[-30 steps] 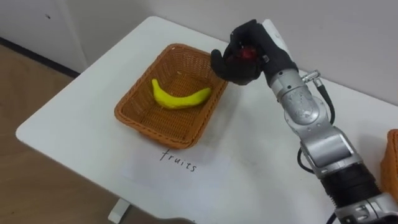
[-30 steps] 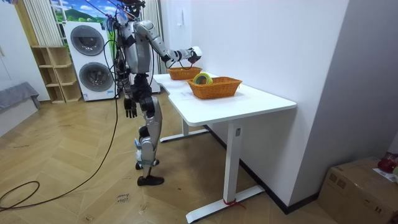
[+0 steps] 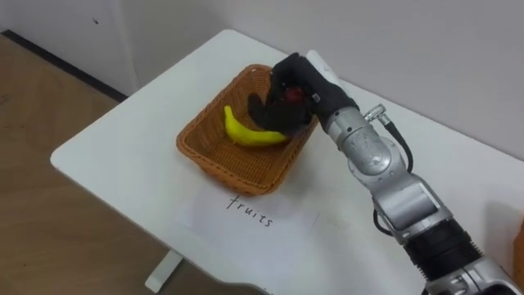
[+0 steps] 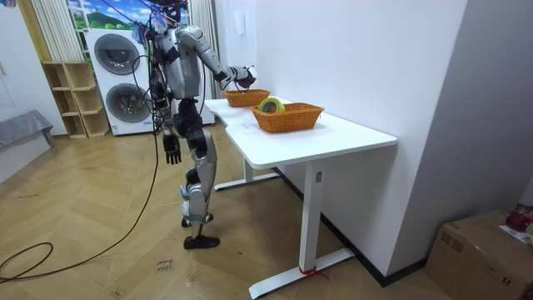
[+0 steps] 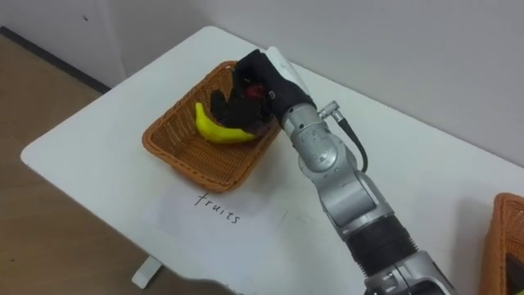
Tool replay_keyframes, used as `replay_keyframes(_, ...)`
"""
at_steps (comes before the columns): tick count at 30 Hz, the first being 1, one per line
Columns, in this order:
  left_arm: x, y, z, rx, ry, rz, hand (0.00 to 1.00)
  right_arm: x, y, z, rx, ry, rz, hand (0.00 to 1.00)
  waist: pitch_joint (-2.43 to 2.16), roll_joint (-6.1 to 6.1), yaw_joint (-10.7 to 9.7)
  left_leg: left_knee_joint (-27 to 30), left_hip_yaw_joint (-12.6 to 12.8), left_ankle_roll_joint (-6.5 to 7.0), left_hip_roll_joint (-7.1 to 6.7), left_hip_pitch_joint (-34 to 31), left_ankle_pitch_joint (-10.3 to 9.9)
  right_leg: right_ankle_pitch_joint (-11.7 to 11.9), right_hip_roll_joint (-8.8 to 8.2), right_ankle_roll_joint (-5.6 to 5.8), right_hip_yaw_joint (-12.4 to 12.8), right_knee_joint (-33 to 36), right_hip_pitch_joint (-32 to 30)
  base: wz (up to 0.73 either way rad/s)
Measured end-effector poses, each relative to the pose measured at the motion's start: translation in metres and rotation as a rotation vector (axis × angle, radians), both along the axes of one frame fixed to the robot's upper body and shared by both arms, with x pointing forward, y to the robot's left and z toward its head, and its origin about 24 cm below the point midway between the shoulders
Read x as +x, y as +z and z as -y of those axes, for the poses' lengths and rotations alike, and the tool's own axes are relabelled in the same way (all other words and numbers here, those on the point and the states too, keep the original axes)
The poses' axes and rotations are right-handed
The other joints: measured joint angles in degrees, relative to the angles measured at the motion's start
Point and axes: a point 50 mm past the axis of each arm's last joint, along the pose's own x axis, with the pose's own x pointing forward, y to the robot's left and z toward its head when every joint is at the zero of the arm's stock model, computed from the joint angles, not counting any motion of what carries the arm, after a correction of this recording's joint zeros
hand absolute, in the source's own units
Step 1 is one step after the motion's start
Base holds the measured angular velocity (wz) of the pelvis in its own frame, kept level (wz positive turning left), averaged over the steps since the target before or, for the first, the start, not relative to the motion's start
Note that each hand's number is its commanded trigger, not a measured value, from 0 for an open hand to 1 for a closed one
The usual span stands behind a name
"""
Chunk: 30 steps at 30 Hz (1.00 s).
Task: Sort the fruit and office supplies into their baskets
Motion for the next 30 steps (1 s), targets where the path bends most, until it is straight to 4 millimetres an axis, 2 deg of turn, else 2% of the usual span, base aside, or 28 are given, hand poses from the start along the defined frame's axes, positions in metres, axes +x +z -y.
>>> replay_keyframes(6,0.001,0.001,-0.002,-0.004,-0.001,-0.006,0.0,-0.002,-0.005,-0.005,-0.026,0.017,-0.032,1.0,0.15,-0.3,0.34,-0.03,-0.12,0.0,-0.03,-0.03,-0.01,-0.01,-0.02,0.02,-0.05,0.0,0.0,0.01)
replay_keyframes(8,0.002,0.001,-0.003,-0.002,-0.003,-0.005,0.0,-0.002,-0.006,-0.006,-0.023,0.02,-0.038,0.47,0.16,-0.29,0.8,-0.04,-0.04,0.0,-0.01,0.04,0.0,-0.02,-0.03,0.03,-0.07,0.0,0.01,0.0)
replay_keyframes(9,0.002,0.001,-0.003,-0.002,-0.003,-0.004,0.0,-0.003,-0.006,-0.006,-0.021,0.022,-0.042,0.0,0.17,-0.28,1.06,-0.04,-0.05,0.0,-0.01,0.04,0.0,-0.03,-0.04,0.04,-0.13,0.0,0.0,0.0)
replay_keyframes(21,-0.001,0.001,-0.003,0.0,-0.013,-0.014,0.0,-0.005,-0.014,-0.013,-0.034,0.047,-0.074,0.0,0.36,-0.09,1.6,-0.02,-0.57,0.0,-0.08,-0.08,-0.01,-0.06,-0.1,0.1,-1.39,0.02,0.2,0.02)
replay_keyframes(28,0.002,0.001,-0.003,0.002,-0.016,0.0,0.0,-0.005,-0.019,-0.013,-0.037,0.041,-0.094,0.0,0.91,0.7,1.44,-0.01,-0.58,-0.01,-0.08,-0.19,-0.01,-0.07,-0.08,0.11,-1.36,0.0,0.07,0.0)
replay_keyframes(30,0.004,0.001,-0.003,0.003,-0.018,0.009,0.0,-0.005,-0.019,-0.013,-0.037,0.041,-0.095,0.0,0.94,0.75,1.42,-0.04,-0.56,-0.01,-0.07,-0.28,-0.01,-0.07,-0.07,0.11,-1.37,0.0,-0.04,0.0)
